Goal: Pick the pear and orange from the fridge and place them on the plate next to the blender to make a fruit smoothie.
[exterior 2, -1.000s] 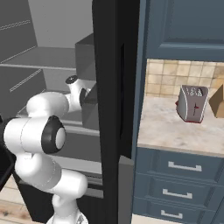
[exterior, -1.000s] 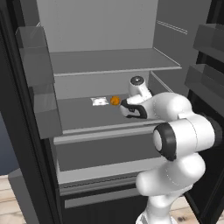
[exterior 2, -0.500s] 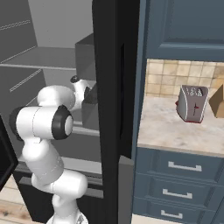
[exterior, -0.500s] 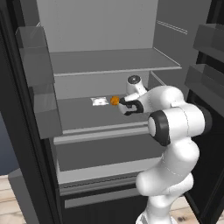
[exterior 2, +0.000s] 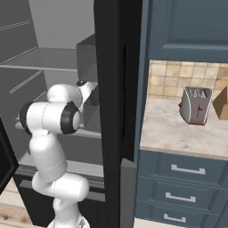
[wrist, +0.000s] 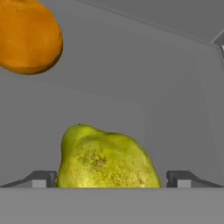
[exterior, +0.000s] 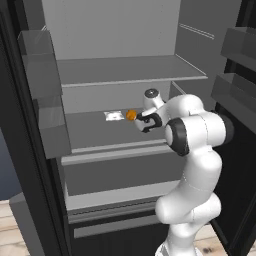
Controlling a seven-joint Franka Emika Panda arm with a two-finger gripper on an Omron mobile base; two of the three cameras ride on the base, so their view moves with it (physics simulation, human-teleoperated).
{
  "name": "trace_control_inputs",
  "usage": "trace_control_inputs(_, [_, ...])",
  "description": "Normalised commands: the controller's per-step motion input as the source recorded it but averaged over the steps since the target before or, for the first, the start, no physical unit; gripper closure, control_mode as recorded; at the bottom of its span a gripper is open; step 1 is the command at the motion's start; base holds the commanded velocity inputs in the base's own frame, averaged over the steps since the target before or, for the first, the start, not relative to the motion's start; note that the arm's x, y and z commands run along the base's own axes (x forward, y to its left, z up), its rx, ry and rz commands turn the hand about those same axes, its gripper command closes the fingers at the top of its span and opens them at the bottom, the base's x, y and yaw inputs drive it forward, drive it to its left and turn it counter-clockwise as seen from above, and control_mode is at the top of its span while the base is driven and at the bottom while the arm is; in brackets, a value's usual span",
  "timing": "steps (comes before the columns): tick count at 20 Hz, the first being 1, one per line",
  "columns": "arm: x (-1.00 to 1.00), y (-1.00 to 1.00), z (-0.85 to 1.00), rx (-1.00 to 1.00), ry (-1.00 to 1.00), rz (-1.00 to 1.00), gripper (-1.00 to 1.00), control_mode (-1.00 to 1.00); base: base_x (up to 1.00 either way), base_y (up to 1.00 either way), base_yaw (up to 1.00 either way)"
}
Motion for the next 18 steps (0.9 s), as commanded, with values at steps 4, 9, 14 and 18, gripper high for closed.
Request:
trace_control_inputs(4, [0.0,-0.19,-0.46,-0.01,0.0,0.0,-1.0,-1.0,0.0,0.0,0.0])
trace_control_inputs(9, [-0.03,-0.02,-0.53,-0.06,0.0,0.0,1.0,-1.0,0.0,0.0,0.0])
trace_control_inputs(14, [-0.52,0.0,-0.02,-0.01,-0.14,0.0,1.0,-1.0,0.0,0.0,0.0])
trace_control_inputs(18, [-1.0,0.09,0.17,0.05,-0.21,-0.01,1.0,-1.0,0.0,0.0,0.0])
